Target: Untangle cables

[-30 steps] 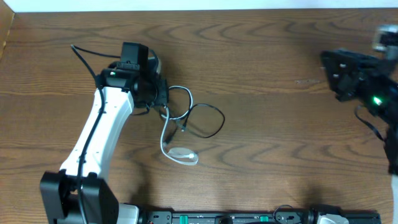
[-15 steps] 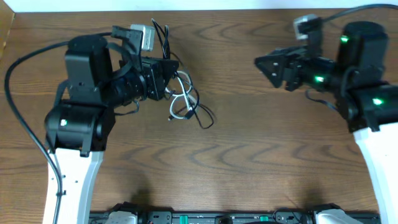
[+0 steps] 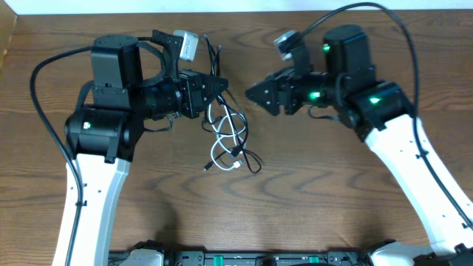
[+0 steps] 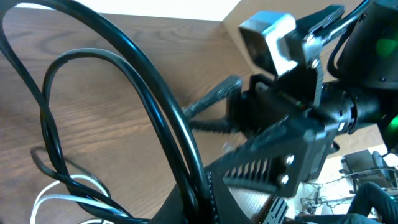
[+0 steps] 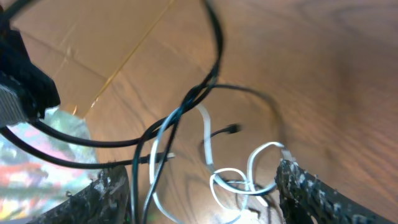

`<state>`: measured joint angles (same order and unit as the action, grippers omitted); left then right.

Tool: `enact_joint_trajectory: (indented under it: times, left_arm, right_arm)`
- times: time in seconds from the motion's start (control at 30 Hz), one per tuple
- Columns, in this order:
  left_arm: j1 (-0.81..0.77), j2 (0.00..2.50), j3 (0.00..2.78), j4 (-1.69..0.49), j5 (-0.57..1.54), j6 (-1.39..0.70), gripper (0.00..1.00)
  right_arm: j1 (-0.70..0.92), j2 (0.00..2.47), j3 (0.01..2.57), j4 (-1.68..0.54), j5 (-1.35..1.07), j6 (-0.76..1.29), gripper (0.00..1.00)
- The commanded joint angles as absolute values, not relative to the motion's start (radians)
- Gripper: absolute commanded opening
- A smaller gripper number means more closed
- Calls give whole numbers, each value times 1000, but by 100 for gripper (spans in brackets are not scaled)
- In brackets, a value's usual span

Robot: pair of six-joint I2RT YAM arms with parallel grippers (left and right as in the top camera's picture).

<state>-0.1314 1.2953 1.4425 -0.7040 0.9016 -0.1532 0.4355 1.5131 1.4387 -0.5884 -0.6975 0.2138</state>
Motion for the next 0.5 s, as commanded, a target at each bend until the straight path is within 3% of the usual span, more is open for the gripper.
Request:
enact_joint_trajectory:
  times: [0.0, 0.2, 0.47]
  left_arm:
    - [-127, 1301, 1450, -701, 933, -152, 7]
    - [-127, 1302, 1449, -702, 930, -159, 7]
    - [-127, 1302, 1449, -702, 874, -213, 8]
  right_arm:
    - [467, 1536, 1446, -586, -710, 192, 70]
    - [522, 1560, 1446, -569, -743, 169, 65]
    - [560, 1601, 1445, -606, -732, 167, 52]
